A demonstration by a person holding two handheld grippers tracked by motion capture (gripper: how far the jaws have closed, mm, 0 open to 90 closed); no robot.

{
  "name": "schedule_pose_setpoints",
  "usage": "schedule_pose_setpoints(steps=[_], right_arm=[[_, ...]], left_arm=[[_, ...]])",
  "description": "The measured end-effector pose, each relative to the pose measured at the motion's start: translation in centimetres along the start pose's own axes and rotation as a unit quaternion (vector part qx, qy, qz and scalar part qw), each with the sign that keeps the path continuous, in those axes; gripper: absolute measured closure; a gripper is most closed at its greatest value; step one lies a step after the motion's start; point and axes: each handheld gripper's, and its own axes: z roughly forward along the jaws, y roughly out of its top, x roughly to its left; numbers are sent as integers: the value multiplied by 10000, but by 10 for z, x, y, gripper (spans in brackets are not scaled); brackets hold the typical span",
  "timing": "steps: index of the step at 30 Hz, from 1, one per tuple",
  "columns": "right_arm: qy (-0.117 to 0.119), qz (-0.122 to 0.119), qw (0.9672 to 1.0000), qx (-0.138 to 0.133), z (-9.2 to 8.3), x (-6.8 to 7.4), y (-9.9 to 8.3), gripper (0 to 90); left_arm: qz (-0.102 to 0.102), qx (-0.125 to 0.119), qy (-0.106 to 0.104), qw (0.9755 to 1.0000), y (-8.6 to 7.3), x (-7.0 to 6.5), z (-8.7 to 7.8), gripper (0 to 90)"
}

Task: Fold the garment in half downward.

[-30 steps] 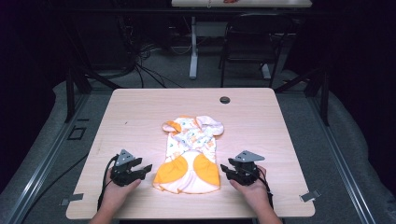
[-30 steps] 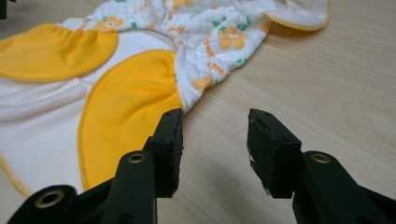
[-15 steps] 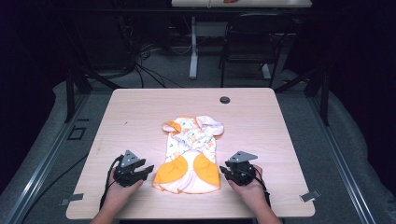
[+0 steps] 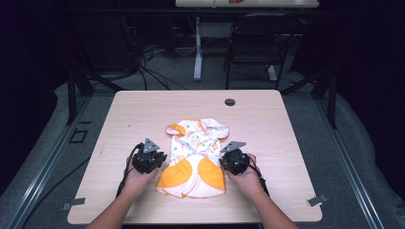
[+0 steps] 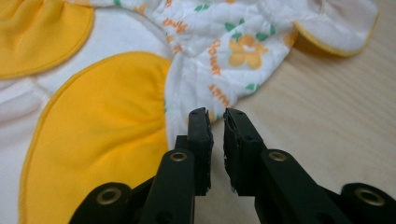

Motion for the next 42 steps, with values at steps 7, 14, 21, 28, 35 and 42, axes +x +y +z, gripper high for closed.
schedule_pose_setpoints(steps=[7, 14, 21, 28, 35, 42], right_arm=[[-96, -47, 9999, 13, 12, -4, 25, 895], [-131, -240, 9993, 264, 30, 2, 33, 897], [-112, -349, 9986, 373, 35, 5, 32, 898], [12, -428, 9984, 382, 31, 8, 28, 899], [168, -798, 9959, 393, 21, 24, 19, 899], [320, -1033, 9932, 437, 11, 35, 10, 899]], left_arm=[[32, 183, -63, 9998, 22, -1, 20, 873], [115, 331, -218, 9991, 29, -9, 39, 897], [201, 454, -233, 9985, 25, -11, 45, 898], [395, 462, -280, 9978, 16, -15, 35, 898], [453, 508, -465, 9966, 1, -22, 18, 898], [407, 509, -608, 9960, -9, -28, 7, 898]])
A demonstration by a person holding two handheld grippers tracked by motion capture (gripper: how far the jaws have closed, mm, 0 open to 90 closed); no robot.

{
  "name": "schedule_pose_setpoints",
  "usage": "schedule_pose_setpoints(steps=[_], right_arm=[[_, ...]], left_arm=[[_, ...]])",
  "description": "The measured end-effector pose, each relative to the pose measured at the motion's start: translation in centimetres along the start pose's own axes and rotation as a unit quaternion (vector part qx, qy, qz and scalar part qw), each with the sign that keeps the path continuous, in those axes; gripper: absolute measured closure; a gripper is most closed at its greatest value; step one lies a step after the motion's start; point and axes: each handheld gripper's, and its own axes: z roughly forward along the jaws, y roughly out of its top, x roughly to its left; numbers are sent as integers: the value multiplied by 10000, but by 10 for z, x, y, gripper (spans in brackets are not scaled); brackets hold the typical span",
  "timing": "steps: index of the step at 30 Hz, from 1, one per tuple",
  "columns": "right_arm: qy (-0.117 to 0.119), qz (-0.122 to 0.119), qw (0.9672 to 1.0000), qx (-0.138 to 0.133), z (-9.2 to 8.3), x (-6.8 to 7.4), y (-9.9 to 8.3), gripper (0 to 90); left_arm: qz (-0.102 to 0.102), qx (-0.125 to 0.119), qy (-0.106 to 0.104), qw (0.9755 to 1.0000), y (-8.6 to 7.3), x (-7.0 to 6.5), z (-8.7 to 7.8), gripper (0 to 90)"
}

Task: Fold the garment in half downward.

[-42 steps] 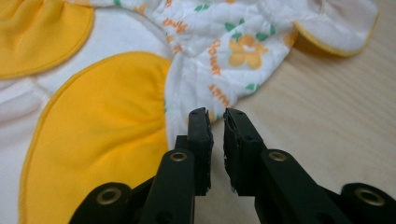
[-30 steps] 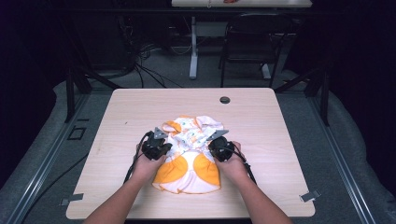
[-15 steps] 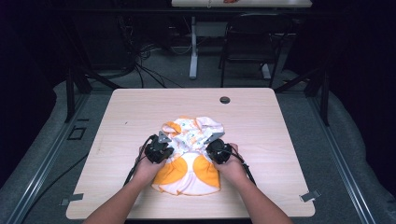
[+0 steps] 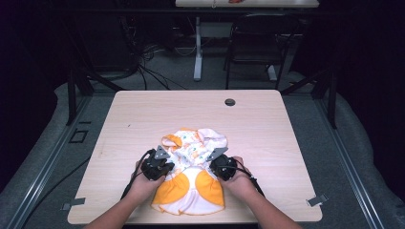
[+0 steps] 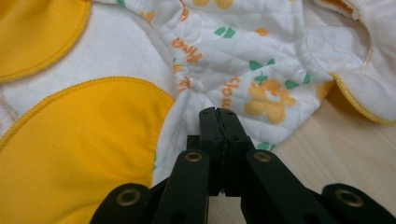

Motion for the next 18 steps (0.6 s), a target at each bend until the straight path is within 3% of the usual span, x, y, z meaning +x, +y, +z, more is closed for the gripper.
schedule_pose_setpoints(steps=[11, 18], right_arm=[[69, -102, 9999, 106, -4, 5, -2, 899], [224, -30, 9997, 71, -7, 4, -3, 889]], left_arm=[[65, 36, -115, 9999, -6, -6, -6, 898], [58, 84, -172, 9998, -4, -6, -7, 892]])
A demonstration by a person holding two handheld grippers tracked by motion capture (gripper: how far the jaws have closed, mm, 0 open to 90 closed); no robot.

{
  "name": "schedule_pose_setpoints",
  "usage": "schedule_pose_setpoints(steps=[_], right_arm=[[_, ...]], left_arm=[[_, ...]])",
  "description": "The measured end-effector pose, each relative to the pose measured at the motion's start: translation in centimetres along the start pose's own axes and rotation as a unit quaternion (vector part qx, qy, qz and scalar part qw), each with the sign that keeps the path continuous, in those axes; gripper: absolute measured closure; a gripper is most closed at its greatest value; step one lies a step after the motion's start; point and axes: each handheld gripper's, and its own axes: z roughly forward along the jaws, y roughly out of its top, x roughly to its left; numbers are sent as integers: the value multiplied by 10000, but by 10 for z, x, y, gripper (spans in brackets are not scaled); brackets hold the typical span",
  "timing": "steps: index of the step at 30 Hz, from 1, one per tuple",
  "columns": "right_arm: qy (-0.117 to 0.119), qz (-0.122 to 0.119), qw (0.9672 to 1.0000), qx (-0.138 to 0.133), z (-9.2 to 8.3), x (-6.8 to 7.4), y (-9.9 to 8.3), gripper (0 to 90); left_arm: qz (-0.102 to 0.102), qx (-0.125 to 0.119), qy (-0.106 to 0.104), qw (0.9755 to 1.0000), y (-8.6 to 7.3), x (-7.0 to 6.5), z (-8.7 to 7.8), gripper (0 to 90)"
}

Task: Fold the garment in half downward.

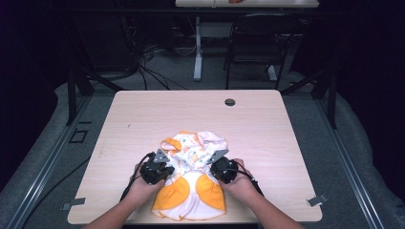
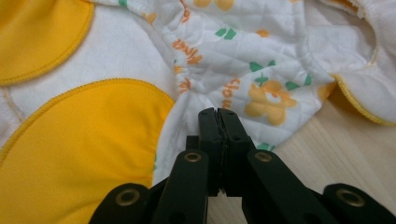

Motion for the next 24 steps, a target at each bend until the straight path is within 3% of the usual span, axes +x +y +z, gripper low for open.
schedule_pose_setpoints(steps=[3, 9, 11, 13, 16, 24], right_arm=[[18, 6, 10000, -63, -5, -5, 4, 895], [92, 145, 9996, -210, -14, -23, 18, 898], [-23, 159, 9996, -212, -15, -38, 28, 898], [-55, 239, 9995, -193, -15, -46, 34, 897], [-67, 272, 9993, -245, -14, -58, 44, 897], [-248, 435, 9985, -233, 0, -83, 59, 885]], left_arm=[[-55, -54, -39, 10000, 7, 6, -4, 889], [-114, -153, 77, 9998, 29, 23, -9, 891], [-220, -246, 94, 9994, 44, 36, -11, 896], [-207, -257, 115, 9994, 48, 40, -10, 896], [-325, -302, 131, 9989, 59, 54, -6, 898], [-427, -308, 266, 9983, 70, 69, 9, 899]])
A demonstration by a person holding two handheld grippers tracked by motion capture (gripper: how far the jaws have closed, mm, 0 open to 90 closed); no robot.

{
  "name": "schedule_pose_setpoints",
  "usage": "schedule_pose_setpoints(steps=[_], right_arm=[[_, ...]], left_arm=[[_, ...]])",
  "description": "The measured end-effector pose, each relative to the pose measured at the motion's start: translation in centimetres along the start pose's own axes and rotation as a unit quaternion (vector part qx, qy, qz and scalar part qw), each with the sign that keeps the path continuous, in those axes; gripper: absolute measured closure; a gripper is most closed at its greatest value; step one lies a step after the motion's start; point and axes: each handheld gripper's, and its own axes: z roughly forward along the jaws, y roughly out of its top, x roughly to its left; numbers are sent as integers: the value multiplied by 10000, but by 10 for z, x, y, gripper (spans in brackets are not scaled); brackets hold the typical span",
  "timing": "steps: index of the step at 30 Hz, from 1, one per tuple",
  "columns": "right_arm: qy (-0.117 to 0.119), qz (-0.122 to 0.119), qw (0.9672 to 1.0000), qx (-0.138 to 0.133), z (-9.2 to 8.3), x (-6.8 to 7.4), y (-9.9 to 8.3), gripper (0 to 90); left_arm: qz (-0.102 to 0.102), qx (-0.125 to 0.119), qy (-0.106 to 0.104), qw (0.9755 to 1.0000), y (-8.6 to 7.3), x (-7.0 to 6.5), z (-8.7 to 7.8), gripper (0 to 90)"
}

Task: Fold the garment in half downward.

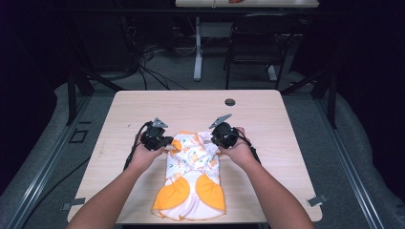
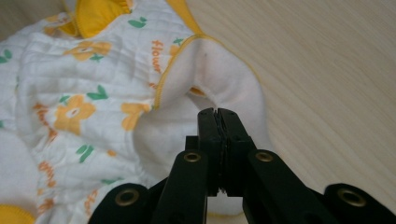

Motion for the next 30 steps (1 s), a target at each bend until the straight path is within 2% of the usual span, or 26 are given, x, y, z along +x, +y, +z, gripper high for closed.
schedule_pose_setpoints(steps=[7, 9, 10, 11, 13, 15, 19, 22, 26, 28, 30], right_arm=[[-220, 186, 9996, -30, 19, -12, 12, 815], [-248, 195, 9995, -12, 22, -14, 13, 800], [-241, 279, 9993, -39, 24, -16, 14, 787], [-278, 330, 9991, 35, 31, -19, 15, 749], [-262, 378, 9989, 40, 35, -21, 14, 730], [-230, 512, 9984, 7, 39, -22, 13, 704], [-201, 585, 9981, 43, 45, -23, 10, 649], [-217, 547, 9983, 57, 49, -23, 6, 618], [-183, 805, 9966, 77, 57, -23, 4, 611], [-144, 801, 9966, 154, 58, -24, 4, 602], [-114, 922, 9956, 129, 59, -25, 3, 584]], left_arm=[[-36, 109, 123, 9999, 12, 6, 20, 894], [-48, 120, 105, 9999, 13, 6, 23, 866], [-50, 119, 84, 9999, 15, 7, 28, 866], [-63, 165, 89, 9998, 16, 7, 33, 804], [-155, 147, 92, 9997, 15, 8, 37, 741], [-337, 101, 119, 9993, 14, 11, 41, 663], [-376, 221, 200, 9988, 10, 15, 44, 590], [-450, 223, 249, 9984, 8, 18, 46, 575], [-439, 260, 227, 9984, 4, 19, 50, 561], [-521, 260, 174, 9982, 2, 20, 52, 550], [-577, 231, 123, 9980, 1, 22, 53, 547]])
